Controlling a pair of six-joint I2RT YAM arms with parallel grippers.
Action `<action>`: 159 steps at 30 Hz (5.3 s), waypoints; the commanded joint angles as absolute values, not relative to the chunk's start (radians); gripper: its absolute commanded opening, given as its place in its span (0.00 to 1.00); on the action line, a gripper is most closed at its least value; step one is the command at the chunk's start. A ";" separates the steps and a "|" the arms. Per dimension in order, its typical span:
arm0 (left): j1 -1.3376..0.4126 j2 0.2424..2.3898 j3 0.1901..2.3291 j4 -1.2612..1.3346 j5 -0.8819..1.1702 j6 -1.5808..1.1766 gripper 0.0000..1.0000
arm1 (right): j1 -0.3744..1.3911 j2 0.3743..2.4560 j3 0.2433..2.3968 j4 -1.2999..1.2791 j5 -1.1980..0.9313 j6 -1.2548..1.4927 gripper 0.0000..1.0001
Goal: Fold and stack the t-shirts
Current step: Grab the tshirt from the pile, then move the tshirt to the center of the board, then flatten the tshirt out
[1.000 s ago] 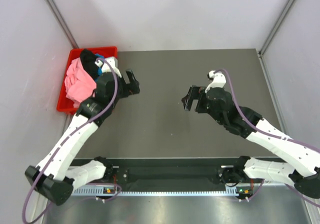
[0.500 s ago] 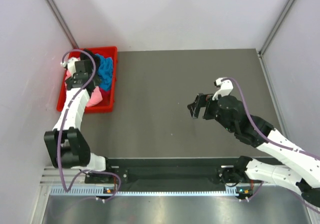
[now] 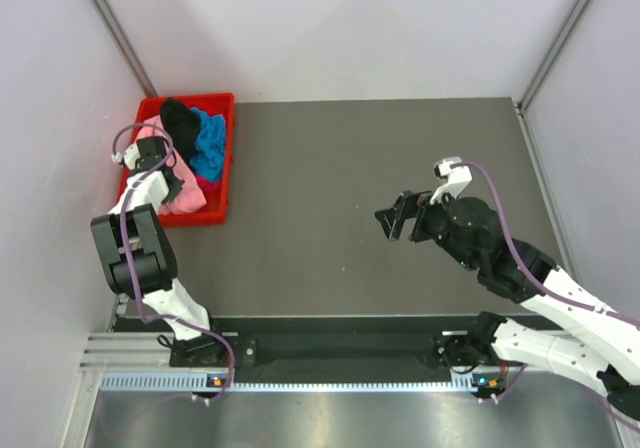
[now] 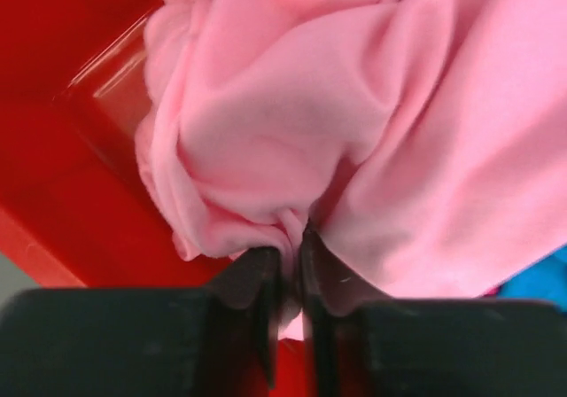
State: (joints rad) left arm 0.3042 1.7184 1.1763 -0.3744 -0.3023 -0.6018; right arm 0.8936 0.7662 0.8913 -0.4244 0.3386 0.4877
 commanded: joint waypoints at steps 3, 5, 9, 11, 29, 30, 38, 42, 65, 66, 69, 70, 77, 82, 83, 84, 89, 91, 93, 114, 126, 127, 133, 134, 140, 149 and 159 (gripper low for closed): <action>0.301 1.680 1.281 -0.403 -0.275 -0.574 0.00 | 0.893 0.798 0.922 -0.359 0.324 0.453 1.00; 0.299 1.637 1.290 -0.414 -0.275 -0.560 0.00 | 0.893 0.813 0.923 -0.359 0.327 0.453 1.00; 0.296 1.566 1.292 -0.419 -0.275 -0.526 0.00 | 0.891 0.837 0.939 -0.373 0.339 0.460 1.00; 0.296 1.551 1.290 -0.426 -0.281 -0.511 0.14 | 0.891 0.850 0.946 -0.390 0.339 0.465 1.00; 0.105 1.341 1.483 -0.267 0.075 -0.548 0.00 | 0.891 0.882 0.980 -0.399 0.399 0.428 1.00; 0.063 1.336 1.503 -0.255 0.115 -0.542 0.00 | 0.891 0.885 0.986 -0.405 0.409 0.436 1.00; -0.351 1.324 1.392 -0.151 0.281 -0.593 0.00 | 0.885 0.873 1.028 -0.515 0.526 0.463 0.99; -0.492 1.281 1.154 -0.092 0.270 -0.626 0.00 | 0.877 0.845 0.999 -0.561 0.572 0.469 1.00; -0.565 1.213 0.781 -0.319 0.155 -0.624 0.63 | 0.474 1.494 1.081 -0.123 -0.027 0.362 0.70; -0.565 1.215 0.775 -0.321 0.169 -0.627 0.63 | 0.463 1.537 1.109 -0.114 -0.060 0.341 0.68; -0.565 1.206 0.746 -0.305 0.201 -0.652 0.62 | 0.456 1.699 1.219 -0.103 -0.081 0.264 0.56; -0.565 1.204 0.738 -0.284 0.233 -0.660 0.62 | 0.456 1.768 1.245 -0.109 -0.081 0.246 0.54; -0.565 1.210 0.678 -0.210 0.311 -0.715 0.61 | 0.445 1.956 1.367 -0.129 -0.098 0.250 0.51; -0.565 1.242 0.664 -0.141 0.353 -0.738 0.50 | 0.443 2.040 1.405 -0.112 -0.107 0.259 0.49; -0.565 1.250 0.663 -0.127 0.357 -0.753 0.44 | 0.445 2.046 1.407 -0.100 -0.112 0.261 0.46; -0.565 1.252 0.661 -0.102 0.371 -0.759 0.25 | 0.443 2.049 1.408 -0.091 -0.117 0.264 0.36; -0.554 1.262 0.828 -0.220 0.263 -0.691 0.00 | 0.436 1.994 1.482 -0.142 -0.007 0.255 0.00; -0.545 1.264 0.929 -0.347 0.159 -0.651 0.00 | 0.428 1.880 1.491 -0.156 0.104 0.255 0.00; -0.545 1.262 1.070 -0.414 0.086 -0.615 0.00 | 0.423 1.801 1.528 -0.205 0.161 0.250 0.00; -0.568 1.166 0.727 -0.313 0.266 -0.692 0.29 | 0.420 0.988 0.715 -0.535 0.417 0.640 0.00; -0.410 1.241 0.759 -0.328 -0.005 -0.675 0.59 | 0.428 1.142 0.837 -0.445 0.269 0.553 0.48; -0.400 1.274 0.775 -0.321 0.026 -0.657 0.59 | 0.431 1.176 0.888 -0.433 0.237 0.523 0.48; -0.347 1.402 0.908 -0.192 0.100 -0.574 0.59 | 0.566 1.468 1.132 -0.430 0.278 0.547 0.46; -0.335 1.422 0.928 -0.189 0.115 -0.578 0.59 | 0.599 1.498 1.153 -0.410 0.279 0.586 0.46; -0.291 1.480 0.970 -0.264 0.153 -0.633 0.57 | 0.741 1.739 1.399 -0.440 0.363 0.678 0.49; -0.291 1.272 0.724 -0.275 0.137 -0.647 0.57 | 0.834 1.954 1.612 -0.558 0.497 0.736 0.53; -0.291 1.081 0.557 -0.198 0.175 -0.701 0.57 | 0.856 2.055 1.687 -0.627 0.503 0.764 0.50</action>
